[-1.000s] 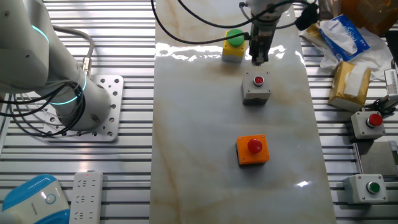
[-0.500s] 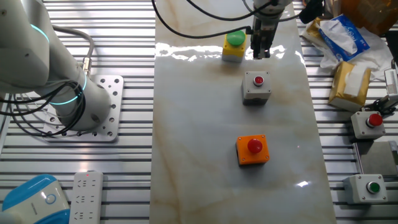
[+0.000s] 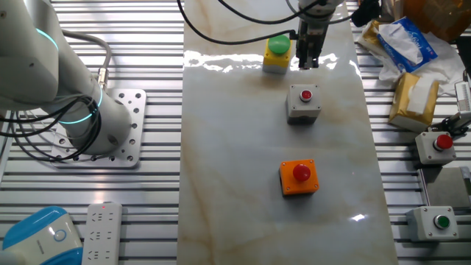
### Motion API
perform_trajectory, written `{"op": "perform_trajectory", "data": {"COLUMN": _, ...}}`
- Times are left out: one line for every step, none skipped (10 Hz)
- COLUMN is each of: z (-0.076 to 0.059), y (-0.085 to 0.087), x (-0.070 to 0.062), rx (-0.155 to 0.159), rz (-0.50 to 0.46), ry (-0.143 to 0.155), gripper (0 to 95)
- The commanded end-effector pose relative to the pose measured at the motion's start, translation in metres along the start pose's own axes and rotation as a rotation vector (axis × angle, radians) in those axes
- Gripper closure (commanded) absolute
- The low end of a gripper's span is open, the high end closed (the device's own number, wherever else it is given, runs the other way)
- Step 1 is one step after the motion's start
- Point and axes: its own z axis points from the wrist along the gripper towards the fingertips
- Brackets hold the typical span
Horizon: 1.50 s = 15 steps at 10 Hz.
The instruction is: Press three buttons from left to right in sequence
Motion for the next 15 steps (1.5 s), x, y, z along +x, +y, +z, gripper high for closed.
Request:
{"op": "perform_trajectory", "data": {"z": 0.0, "y": 0.0, "x": 0.0, "rx": 0.036, "rz": -0.063, "ry": -0.021, "gripper": 95.0}}
{"op": "perform_trajectory", "data": {"z": 0.0, "y": 0.0, "x": 0.0, "rx": 0.017, "rz": -0.096, "ry": -0.006, "gripper": 95.0}}
{"op": "perform_trajectory", "data": {"z": 0.0, "y": 0.0, "x": 0.0, "rx": 0.009, "rz": -0.144, "ry": 0.016, "gripper": 95.0}}
{"op": "perform_trajectory", "data": {"z": 0.0, "y": 0.0, "x": 0.0, "rx": 0.0, "rz": -0.178, "ry": 0.022, "gripper": 95.0}}
{"op": "perform_trajectory", "data": {"z": 0.0, "y": 0.0, "x": 0.0, "rx": -0.016, "rz": -0.204, "ry": 0.03, "gripper": 95.0}}
{"op": "perform_trajectory", "data": {"z": 0.0, "y": 0.001, "x": 0.001, "rx": -0.041, "rz": -0.172, "ry": 0.041, "gripper": 95.0}}
{"op": "perform_trajectory", "data": {"z": 0.001, "y": 0.008, "x": 0.002, "rx": -0.049, "rz": -0.167, "ry": 0.046, "gripper": 95.0}}
{"op": "perform_trajectory", "data": {"z": 0.003, "y": 0.017, "x": 0.002, "rx": -0.046, "rz": -0.16, "ry": 0.046, "gripper": 95.0}}
{"op": "perform_trajectory", "data": {"z": 0.003, "y": 0.026, "x": 0.001, "rx": -0.052, "rz": -0.146, "ry": 0.046, "gripper": 57.0}}
{"op": "perform_trajectory", "data": {"z": 0.002, "y": 0.036, "x": 0.002, "rx": -0.054, "rz": -0.142, "ry": 0.046, "gripper": 38.0}}
{"op": "perform_trajectory", "data": {"z": 0.001, "y": 0.05, "x": 0.002, "rx": -0.061, "rz": -0.125, "ry": 0.045, "gripper": 38.0}}
{"op": "perform_trajectory", "data": {"z": 0.0, "y": 0.065, "x": 0.004, "rx": -0.058, "rz": -0.111, "ry": 0.046, "gripper": 38.0}}
{"op": "perform_trajectory", "data": {"z": 0.0, "y": 0.079, "x": 0.004, "rx": -0.057, "rz": -0.096, "ry": 0.046, "gripper": 38.0}}
{"op": "perform_trajectory", "data": {"z": 0.004, "y": 0.093, "x": 0.004, "rx": -0.056, "rz": -0.092, "ry": 0.045, "gripper": 38.0}}
{"op": "perform_trajectory", "data": {"z": 0.007, "y": 0.104, "x": 0.003, "rx": -0.054, "rz": -0.085, "ry": 0.045, "gripper": 38.0}}
